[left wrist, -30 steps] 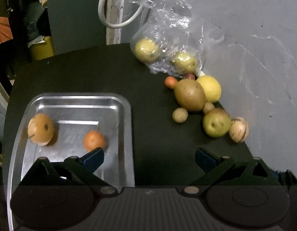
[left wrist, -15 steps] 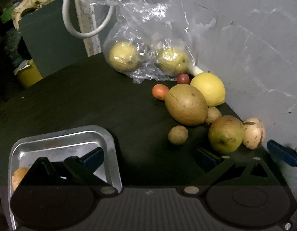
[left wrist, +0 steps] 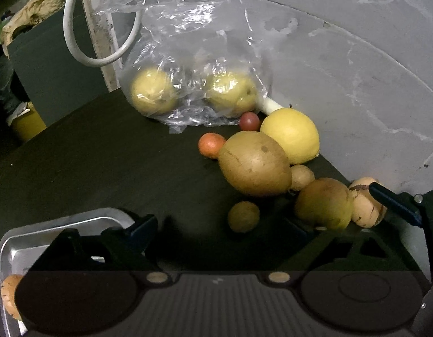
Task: Organize fruits
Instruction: 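Move both tools back toward the remaining fruit row, then grasp the green pear with the right tool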
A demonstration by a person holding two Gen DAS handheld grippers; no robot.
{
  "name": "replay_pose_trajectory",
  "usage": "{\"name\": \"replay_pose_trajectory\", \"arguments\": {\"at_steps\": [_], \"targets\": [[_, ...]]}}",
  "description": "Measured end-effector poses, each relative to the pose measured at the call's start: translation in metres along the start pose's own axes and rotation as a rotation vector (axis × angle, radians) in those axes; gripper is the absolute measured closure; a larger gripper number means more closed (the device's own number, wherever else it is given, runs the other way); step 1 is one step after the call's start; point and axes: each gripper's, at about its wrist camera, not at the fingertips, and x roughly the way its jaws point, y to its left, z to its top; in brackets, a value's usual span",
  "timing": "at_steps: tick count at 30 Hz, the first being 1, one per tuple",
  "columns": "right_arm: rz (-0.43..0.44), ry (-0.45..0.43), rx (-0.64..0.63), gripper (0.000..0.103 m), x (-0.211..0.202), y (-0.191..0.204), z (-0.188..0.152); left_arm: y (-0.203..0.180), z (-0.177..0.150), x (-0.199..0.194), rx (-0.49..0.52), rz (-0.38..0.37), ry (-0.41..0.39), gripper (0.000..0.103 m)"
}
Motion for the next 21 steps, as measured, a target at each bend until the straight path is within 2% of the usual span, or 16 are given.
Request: {"name": "replay_pose_trajectory", "arguments": {"at_steps": [11, 15, 21], "targets": [[-0.022, -0.007, -0.018, 0.028, 0.019, -0.005, 0.006, -0.002, 0.004, 0.010, -0.007, -0.033, 0.013, 0.026], [-0.012, -0.005, -0.038, 0.030, 0.023, -0.004, 0.007, -0.002, 0.006, 0.012, -0.015, -0.050, 0.021, 0.038], [-0.006, -0.010, -0.048, 0.034, 0.021, -0.001, 0.003, -0.004, 0.004, 0.013, 0.003, -0.059, 0.010, 0.048]]}}
